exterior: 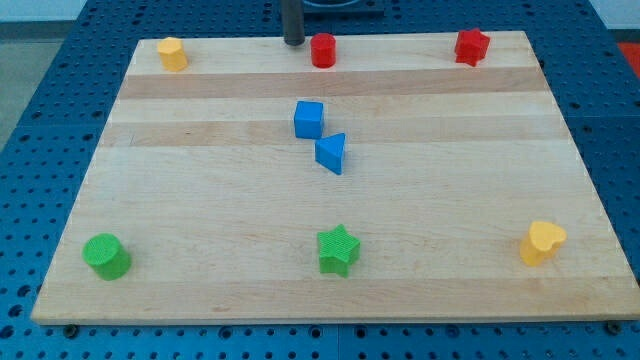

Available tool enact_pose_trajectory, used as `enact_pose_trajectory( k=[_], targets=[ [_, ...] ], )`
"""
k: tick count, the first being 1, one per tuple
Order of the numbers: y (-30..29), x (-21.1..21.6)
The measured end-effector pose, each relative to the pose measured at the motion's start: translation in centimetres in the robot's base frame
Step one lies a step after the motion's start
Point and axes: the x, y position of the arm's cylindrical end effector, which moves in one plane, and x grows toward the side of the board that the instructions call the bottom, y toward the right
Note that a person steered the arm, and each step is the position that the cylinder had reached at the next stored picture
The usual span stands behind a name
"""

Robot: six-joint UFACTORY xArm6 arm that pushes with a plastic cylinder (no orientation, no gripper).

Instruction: Move the green circle closer to the green star

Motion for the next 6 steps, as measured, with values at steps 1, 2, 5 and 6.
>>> enact_pose_trajectory(
  k=[1,2,5,6],
  targets=[
    [1.3,0.1],
    [3.0,0.1],
    [4.7,0.9],
    [4.7,2.2]
  ],
)
